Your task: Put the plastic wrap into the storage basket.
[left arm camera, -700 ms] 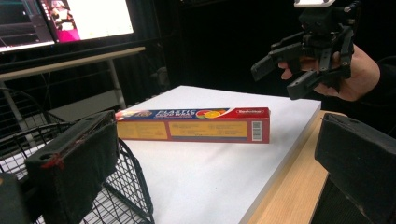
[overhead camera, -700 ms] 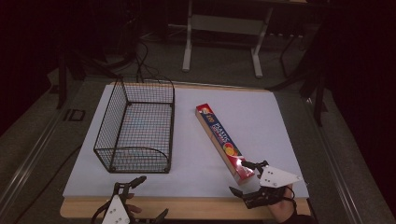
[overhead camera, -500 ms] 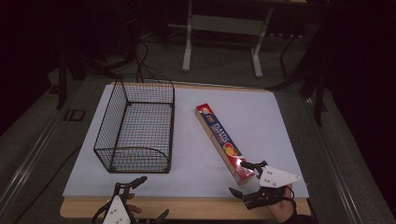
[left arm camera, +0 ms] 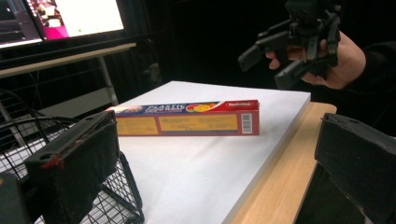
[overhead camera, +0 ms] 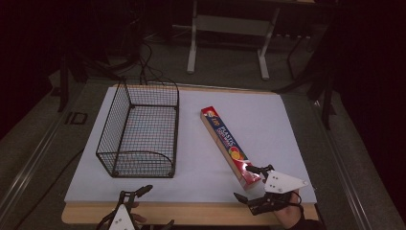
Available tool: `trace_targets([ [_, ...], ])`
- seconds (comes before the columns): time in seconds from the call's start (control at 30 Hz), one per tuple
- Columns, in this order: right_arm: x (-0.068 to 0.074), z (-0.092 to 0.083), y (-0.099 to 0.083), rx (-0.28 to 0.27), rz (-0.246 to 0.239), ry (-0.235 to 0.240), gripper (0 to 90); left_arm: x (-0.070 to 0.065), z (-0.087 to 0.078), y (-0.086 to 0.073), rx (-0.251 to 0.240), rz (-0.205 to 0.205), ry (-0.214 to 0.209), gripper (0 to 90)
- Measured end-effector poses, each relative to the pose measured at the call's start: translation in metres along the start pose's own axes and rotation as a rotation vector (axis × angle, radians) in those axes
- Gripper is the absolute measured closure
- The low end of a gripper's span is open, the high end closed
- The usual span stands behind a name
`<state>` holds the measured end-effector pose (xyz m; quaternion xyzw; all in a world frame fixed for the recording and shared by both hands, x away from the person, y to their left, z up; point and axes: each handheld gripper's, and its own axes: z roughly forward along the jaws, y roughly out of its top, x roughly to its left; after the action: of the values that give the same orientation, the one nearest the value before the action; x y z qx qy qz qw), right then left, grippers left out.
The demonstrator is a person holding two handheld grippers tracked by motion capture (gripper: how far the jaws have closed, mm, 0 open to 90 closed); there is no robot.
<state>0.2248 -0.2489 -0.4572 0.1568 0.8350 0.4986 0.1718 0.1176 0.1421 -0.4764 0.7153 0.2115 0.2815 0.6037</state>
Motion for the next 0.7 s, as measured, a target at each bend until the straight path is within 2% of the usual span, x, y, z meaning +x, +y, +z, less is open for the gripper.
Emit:
trace_targets([
  [0.13, -0.001, 0.0, 0.005, -0.015, 0.014, -0.001, 12.6, 0.0, 0.001, 0.001, -0.009, -0.003, -0.003, 0.5],
  [0.17, -0.001, 0.0, 0.007, -0.02, 0.016, -0.015, 12.6, 0.0, 0.001, 0.001, -0.011, -0.005, -0.004, 0.4],
  [0.3, -0.003, 0.002, 0.015, -0.025, -0.001, -0.034, 12.6, 0.0, 0.002, 0.001, -0.014, -0.005, -0.004, 0.5],
  [0.43, -0.005, 0.006, 0.019, -0.02, -0.003, -0.033, 12.5, 0.0, 0.003, 0.002, -0.02, -0.006, -0.004, 0.4],
  [0.7, -0.016, 0.027, 0.029, -0.01, -0.01, -0.02, 11.3, 0.0, 0.006, 0.003, -0.015, -0.003, -0.021, 0.5],
])
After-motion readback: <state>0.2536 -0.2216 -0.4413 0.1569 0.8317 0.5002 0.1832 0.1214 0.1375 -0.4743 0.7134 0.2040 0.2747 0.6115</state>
